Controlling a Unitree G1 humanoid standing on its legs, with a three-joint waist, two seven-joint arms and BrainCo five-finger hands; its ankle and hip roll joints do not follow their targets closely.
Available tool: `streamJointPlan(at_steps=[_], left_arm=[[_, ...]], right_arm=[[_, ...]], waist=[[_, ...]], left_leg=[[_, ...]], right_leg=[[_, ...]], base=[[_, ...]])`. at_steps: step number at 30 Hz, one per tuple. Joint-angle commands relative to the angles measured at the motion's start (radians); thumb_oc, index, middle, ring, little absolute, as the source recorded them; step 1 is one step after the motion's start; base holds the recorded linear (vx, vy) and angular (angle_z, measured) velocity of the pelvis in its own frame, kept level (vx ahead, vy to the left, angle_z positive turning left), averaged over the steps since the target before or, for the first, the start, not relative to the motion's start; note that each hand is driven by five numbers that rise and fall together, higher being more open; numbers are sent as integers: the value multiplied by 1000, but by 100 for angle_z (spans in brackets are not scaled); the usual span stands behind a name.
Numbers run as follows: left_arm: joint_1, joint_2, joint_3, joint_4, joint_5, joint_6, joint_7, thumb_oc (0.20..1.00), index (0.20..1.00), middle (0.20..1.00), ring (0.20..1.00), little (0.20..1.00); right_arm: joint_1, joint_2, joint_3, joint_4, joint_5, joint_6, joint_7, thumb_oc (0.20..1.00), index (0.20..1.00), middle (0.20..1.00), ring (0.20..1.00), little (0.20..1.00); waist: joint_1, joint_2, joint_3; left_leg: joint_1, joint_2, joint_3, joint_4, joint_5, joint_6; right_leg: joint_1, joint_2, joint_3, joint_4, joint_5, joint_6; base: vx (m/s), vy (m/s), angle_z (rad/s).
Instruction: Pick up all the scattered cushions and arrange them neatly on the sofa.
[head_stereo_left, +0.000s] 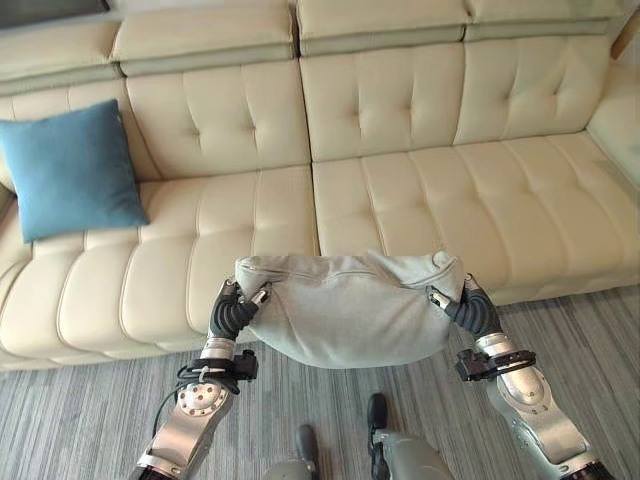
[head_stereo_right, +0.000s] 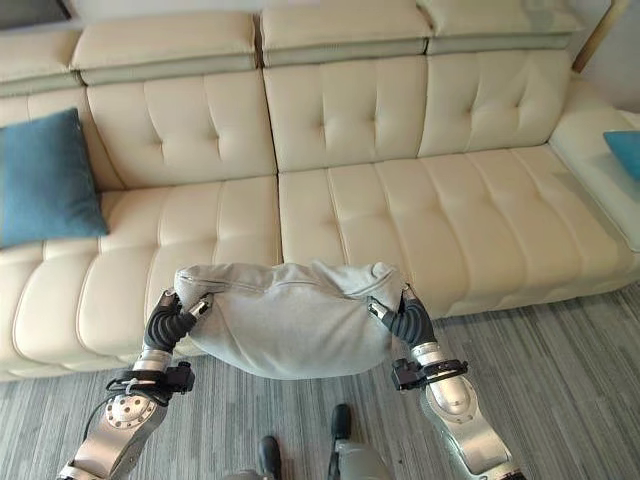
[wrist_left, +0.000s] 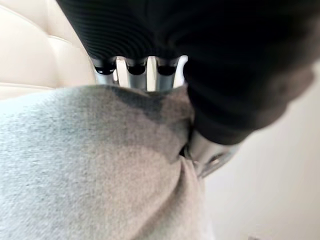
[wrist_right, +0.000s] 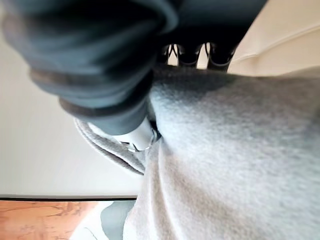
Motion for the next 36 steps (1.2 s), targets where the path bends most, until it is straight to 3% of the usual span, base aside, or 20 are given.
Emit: streamJointPlan(at_steps=[1, 6, 7, 11, 13, 16, 20, 23, 28, 30, 33, 34, 36], left_arm=[[-70, 0, -1, -93, 39, -89, -24, 200, 200, 200, 200, 200], [-73, 7, -8, -108, 40, -79, -28, 200, 200, 200, 200, 200], [-70, 15, -9, -109, 46, -75, -33, 200, 200, 200, 200, 200], [-56, 40, -2, -124, 67, -60, -45, 200, 200, 200, 200, 200], [-57, 46, 3, -117, 84, -53, -44, 200, 200, 200, 200, 200], [-57, 44, 7, -117, 89, -57, -58, 200, 200, 200, 200, 200], [-54, 36, 6, -118, 85, -55, -65, 200, 200, 200, 200, 200], [-61, 16, 3, -104, 87, -57, -75, 200, 200, 200, 200, 200], [-57, -6, -12, -96, 89, -60, -99, 200, 200, 200, 200, 200], [-71, -22, -36, -87, 84, -56, -113, 200, 200, 200, 200, 200], [-66, -28, -41, -86, 78, -54, -128, 200, 200, 200, 200, 200], [-67, -28, -41, -86, 77, -54, -128, 200, 200, 200, 200, 200], [-71, -27, -45, -82, 61, -48, -142, 200, 200, 200, 200, 200]], right_arm=[[-138, 43, 62, -113, -5, -92, 41, 200, 200, 200, 200, 200], [-187, 56, 81, -121, -3, -86, 33, 200, 200, 200, 200, 200], [-198, 60, 87, -118, -11, -83, 33, 200, 200, 200, 200, 200], [-202, 71, 93, -130, -13, -80, 40, 200, 200, 200, 200, 200], [-199, 90, 105, -121, -10, -83, 44, 200, 200, 200, 200, 200], [-189, 85, 103, -131, -6, -79, 56, 200, 200, 200, 200, 200], [-183, 73, 92, -132, -3, -82, 54, 200, 200, 200, 200, 200], [-162, 72, 74, -124, -5, -80, 50, 200, 200, 200, 200, 200], [-116, 64, 46, -135, -4, -85, 63, 200, 200, 200, 200, 200], [-89, 50, 20, -135, -3, -88, 65, 200, 200, 200, 200, 200], [-78, 28, -1, -143, 7, -92, 69, 200, 200, 200, 200, 200], [-78, 28, -1, -143, 8, -92, 69, 200, 200, 200, 200, 200], [-80, 19, -6, -141, 10, -88, 64, 200, 200, 200, 200, 200]], waist=[[13, -38, -43], [31, -48, -46], [35, -50, -41], [41, -51, -23], [45, -49, -14], [44, -49, 1], [28, -45, 7], [5, -40, 18], [-15, -42, 12], [-28, -32, -5], [-46, -22, -34], [-47, -20, -34], [-42, -30, -37]], left_leg=[[-37, -21, -26, 91, -62, -27], [-41, -36, -14, 108, -93, 2], [-44, -44, -11, 110, -101, 16], [-40, -53, -11, 108, -108, 45], [-29, -54, -2, 102, -116, 51], [-3, -74, -24, 92, -136, 55], [24, -90, -47, 90, -159, 52], [84, -113, -81, 93, -194, 34], [134, -138, -122, 132, -227, 7], [127, -111, -135, 205, -181, -41], [113, -46, -95, 286, -114, -84], [112, -44, -96, 288, -116, -86], [56, -7, -65, 336, -66, -88]], right_leg=[[95, -51, 50, 25, -107, 140], [71, -62, 76, 80, -104, 168], [46, -72, 82, 136, -76, 189], [-33, -77, 95, 289, -38, 216], [-81, -86, 70, 354, -31, 224], [-134, -79, 51, 274, -53, 190], [-176, -70, 36, 170, -28, 185], [-222, -74, -18, 31, 18, 200], [-198, -84, -23, 3, 55, 194], [-172, -77, -20, 26, 67, 175], [-117, -60, -57, 19, 41, 150], [-116, -58, -58, 18, 41, 149], [-68, -38, -55, -4, -2, 129]], base=[[60, 91, -24], [63, 165, -15], [30, 113, -19], [55, 148, -14], [114, 133, -32], [157, 63, -18], [155, -6, 12], [301, -61, 34], [253, -90, 60], [342, -237, 94], [244, -190, 51], [142, -113, 38], [139, -112, -4]])
